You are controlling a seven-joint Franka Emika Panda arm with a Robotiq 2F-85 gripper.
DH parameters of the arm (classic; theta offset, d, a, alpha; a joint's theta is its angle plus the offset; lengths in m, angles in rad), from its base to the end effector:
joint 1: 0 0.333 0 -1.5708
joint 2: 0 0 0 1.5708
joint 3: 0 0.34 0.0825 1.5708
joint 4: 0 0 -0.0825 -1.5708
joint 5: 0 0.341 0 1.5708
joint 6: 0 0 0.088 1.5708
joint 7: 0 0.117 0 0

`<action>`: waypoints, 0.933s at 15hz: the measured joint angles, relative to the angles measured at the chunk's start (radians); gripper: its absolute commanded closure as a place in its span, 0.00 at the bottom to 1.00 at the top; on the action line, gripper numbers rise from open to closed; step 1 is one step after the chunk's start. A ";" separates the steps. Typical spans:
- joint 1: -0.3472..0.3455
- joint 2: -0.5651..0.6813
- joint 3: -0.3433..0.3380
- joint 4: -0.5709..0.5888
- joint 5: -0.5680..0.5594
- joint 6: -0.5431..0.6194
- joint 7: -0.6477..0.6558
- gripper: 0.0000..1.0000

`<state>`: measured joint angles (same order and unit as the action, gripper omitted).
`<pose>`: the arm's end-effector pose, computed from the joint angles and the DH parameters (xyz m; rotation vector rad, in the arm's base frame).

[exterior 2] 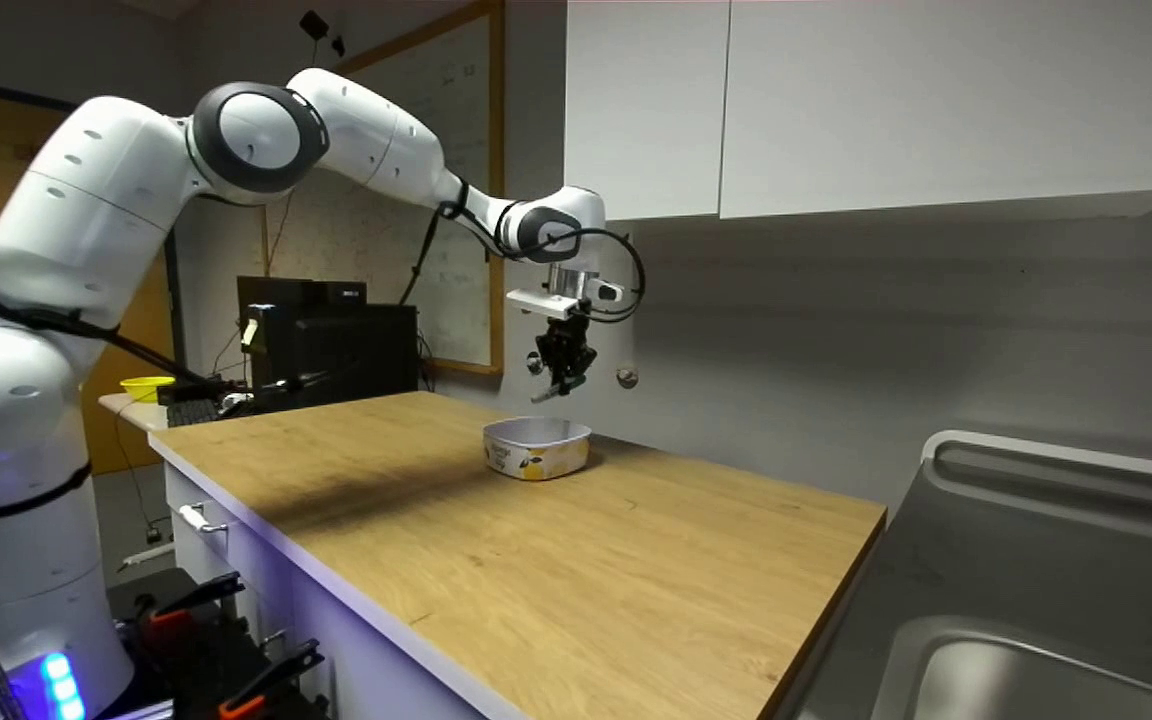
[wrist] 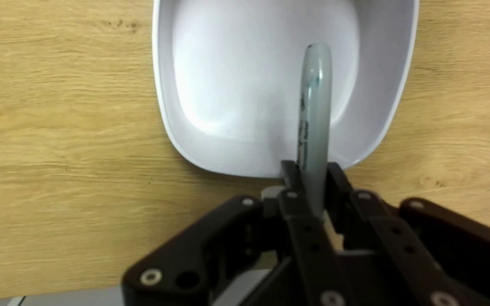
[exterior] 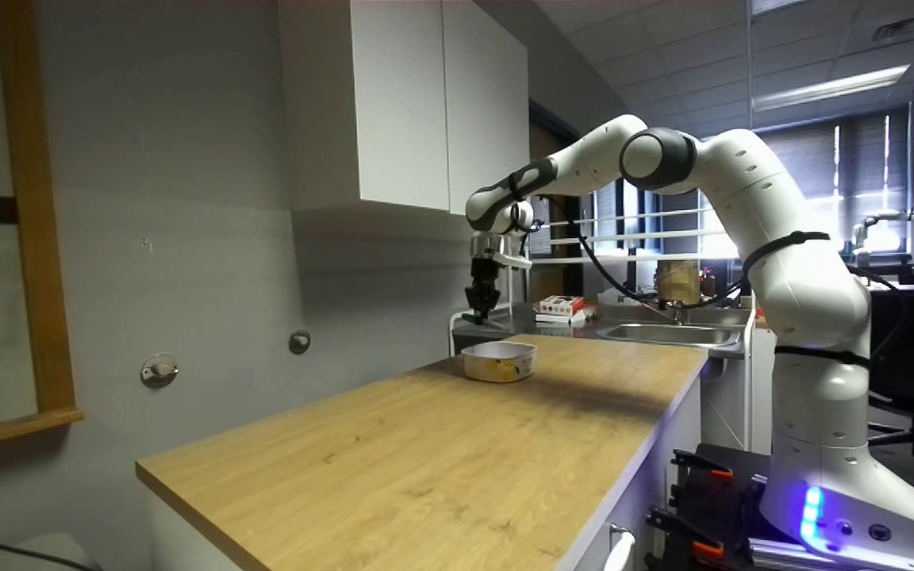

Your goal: Put the marker in the bowl

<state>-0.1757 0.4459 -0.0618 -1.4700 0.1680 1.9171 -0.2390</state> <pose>0.6445 -0.1349 0.4507 -3.0131 0.0744 -0.0502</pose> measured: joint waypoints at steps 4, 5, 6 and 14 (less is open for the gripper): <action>-0.006 0.023 0.001 -0.005 0.003 0.000 0.000 0.90; -0.007 0.028 0.001 -0.006 0.005 0.000 0.000 0.90; -0.009 0.033 0.001 -0.009 0.007 0.000 0.000 0.90; -0.025 0.061 0.002 -0.048 0.021 0.004 -0.008 0.52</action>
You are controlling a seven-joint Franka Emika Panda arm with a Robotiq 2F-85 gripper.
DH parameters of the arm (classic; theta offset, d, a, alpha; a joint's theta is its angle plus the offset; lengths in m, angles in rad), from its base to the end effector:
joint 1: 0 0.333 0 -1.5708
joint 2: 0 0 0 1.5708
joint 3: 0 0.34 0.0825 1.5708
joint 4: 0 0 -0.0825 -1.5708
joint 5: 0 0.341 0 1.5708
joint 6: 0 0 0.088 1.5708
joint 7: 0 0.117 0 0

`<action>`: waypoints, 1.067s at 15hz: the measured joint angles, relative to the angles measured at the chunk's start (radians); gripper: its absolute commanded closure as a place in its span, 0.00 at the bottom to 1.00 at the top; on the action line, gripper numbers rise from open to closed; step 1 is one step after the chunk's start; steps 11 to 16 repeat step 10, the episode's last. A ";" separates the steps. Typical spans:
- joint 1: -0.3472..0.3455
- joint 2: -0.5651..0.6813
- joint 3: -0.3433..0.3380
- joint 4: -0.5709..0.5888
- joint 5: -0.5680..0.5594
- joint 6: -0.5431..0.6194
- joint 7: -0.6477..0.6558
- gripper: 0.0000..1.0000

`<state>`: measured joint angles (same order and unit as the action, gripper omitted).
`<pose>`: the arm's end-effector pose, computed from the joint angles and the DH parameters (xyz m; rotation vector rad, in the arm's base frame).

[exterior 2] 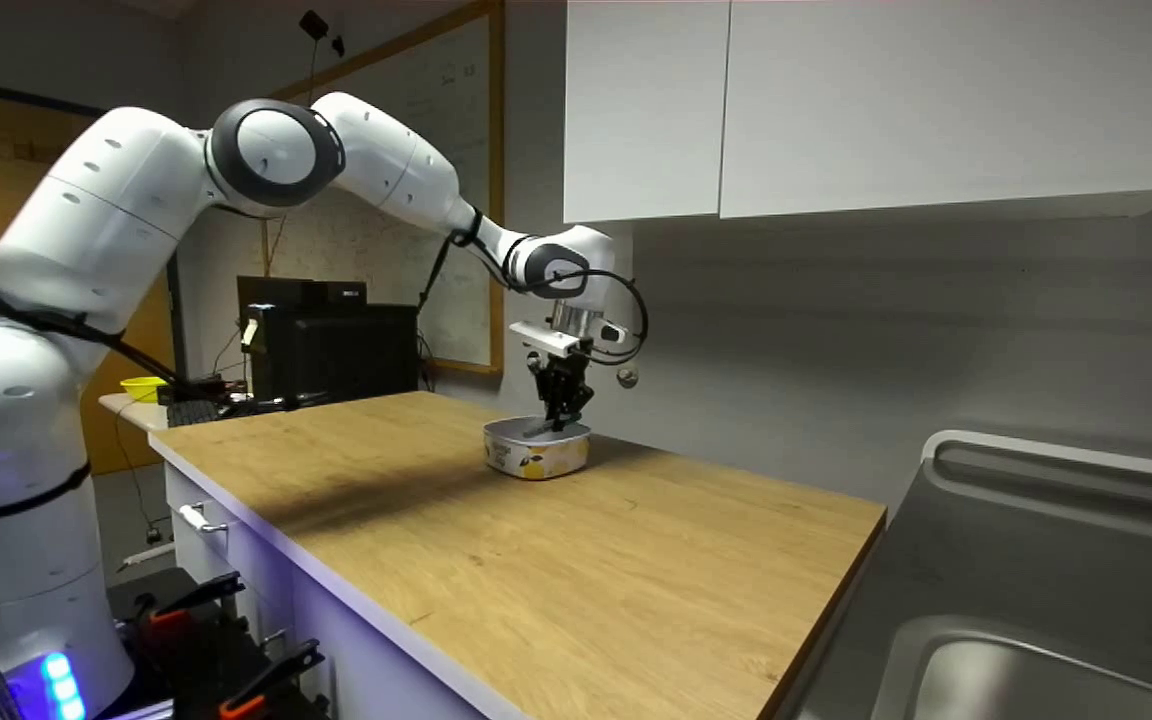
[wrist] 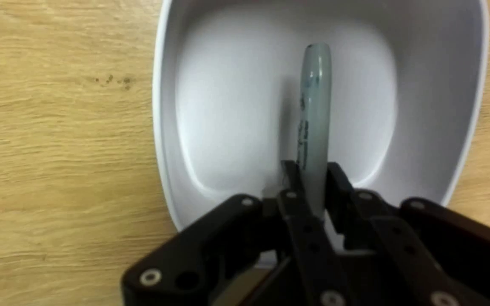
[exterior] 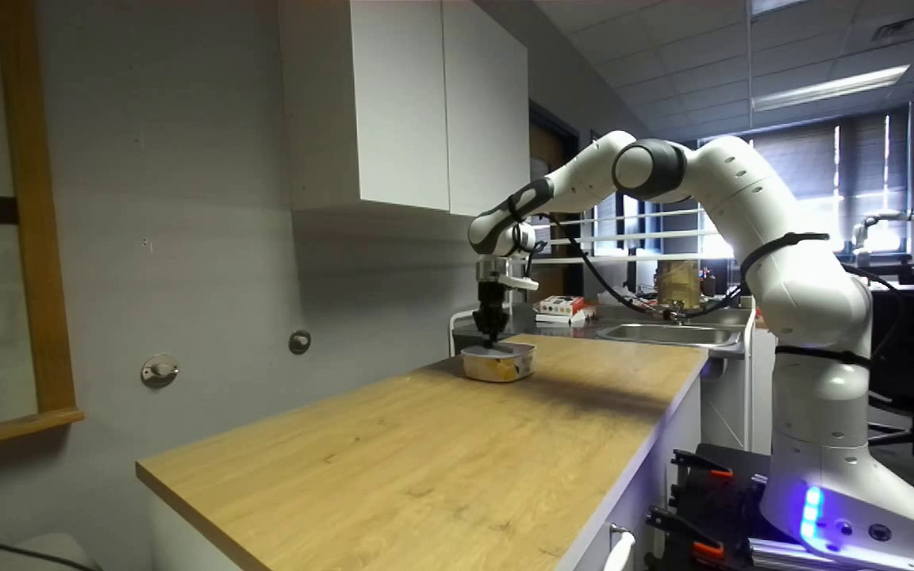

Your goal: Put the marker in the bowl

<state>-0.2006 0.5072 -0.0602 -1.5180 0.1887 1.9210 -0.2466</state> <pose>0.6391 -0.1482 0.3904 -2.9724 0.1222 0.0940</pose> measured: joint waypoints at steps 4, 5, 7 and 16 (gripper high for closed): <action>0.000 -0.001 0.003 -0.002 0.004 0.000 0.000 0.20; 0.000 -0.003 0.005 -0.002 0.004 -0.001 0.000 0.14; 0.000 -0.009 0.008 -0.002 0.005 -0.002 -0.001 0.01; 0.000 -0.030 0.016 -0.006 0.013 -0.011 -0.009 0.00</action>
